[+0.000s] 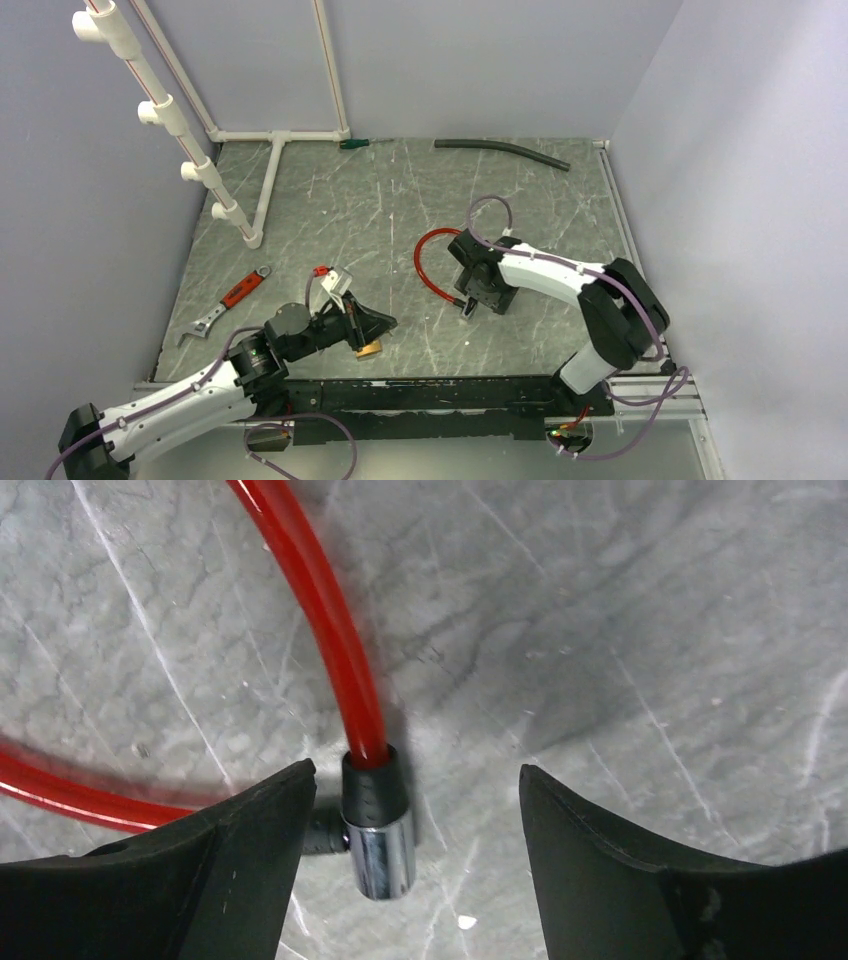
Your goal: Unlock with the key
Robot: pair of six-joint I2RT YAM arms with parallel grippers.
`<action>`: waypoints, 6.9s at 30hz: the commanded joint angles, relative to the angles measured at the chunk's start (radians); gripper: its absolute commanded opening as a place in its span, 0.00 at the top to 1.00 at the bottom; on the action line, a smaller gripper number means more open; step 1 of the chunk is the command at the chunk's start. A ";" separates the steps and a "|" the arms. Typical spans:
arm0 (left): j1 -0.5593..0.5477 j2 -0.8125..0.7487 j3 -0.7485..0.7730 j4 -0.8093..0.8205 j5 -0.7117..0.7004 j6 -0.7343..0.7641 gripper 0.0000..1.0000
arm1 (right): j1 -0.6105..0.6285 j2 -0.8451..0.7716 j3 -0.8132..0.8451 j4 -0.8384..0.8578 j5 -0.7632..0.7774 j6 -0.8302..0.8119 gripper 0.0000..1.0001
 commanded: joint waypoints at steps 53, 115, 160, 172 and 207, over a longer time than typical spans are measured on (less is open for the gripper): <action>0.001 1.003 -0.093 1.386 -0.233 -0.150 1.00 | -0.011 -0.245 -0.177 0.532 -0.186 0.369 1.00; 0.004 1.112 0.090 1.284 -0.269 -0.075 1.00 | 0.138 -0.622 -0.420 0.671 0.262 0.651 1.00; 0.028 0.157 -0.101 0.403 -0.366 -0.004 1.00 | 0.071 -0.131 0.007 0.364 -0.146 -1.084 0.20; 0.029 -0.044 -0.119 0.208 -0.383 -0.013 1.00 | 0.023 0.081 0.025 0.252 -0.294 -1.016 0.45; 0.034 0.552 0.150 0.414 -0.013 -0.011 1.00 | 0.100 -0.269 -0.121 0.613 -0.279 -0.544 1.00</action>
